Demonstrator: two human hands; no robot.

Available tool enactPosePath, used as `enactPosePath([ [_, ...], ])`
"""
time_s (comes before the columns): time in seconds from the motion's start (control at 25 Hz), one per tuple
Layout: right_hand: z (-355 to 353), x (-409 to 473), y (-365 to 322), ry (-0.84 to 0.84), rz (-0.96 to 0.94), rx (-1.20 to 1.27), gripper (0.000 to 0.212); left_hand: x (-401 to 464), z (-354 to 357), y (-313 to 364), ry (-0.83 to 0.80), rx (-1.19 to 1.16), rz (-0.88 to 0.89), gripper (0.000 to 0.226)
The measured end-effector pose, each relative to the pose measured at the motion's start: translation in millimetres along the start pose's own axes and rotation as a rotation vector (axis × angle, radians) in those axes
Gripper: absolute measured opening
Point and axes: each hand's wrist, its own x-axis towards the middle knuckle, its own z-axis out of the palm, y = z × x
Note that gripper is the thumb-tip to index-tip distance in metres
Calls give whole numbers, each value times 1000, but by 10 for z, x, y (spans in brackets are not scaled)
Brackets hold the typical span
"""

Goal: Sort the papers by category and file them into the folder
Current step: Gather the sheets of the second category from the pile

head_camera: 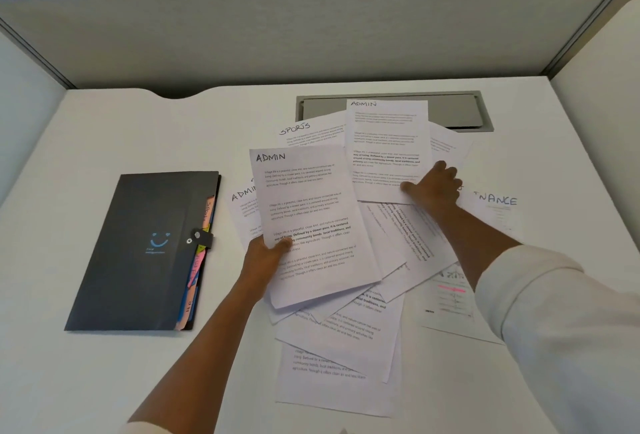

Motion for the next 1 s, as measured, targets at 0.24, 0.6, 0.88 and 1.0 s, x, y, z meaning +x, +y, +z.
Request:
enactPosePath([
  [0.24,37,56,-89,-16,23,63,91,32,-11,20,16,-50,-38,15],
  [0.6,-12,47,134,-67,20,151,45,-59,-89,23,20,-57,-52,12],
  [0.88,-101,-180,356,-17,-80,475,39,-188,-187,-14,2,-61,-22,16],
  [1.0,-207,-320,499,-83,-58,713,33,-257,-200,-45,-19,-32,6,21],
])
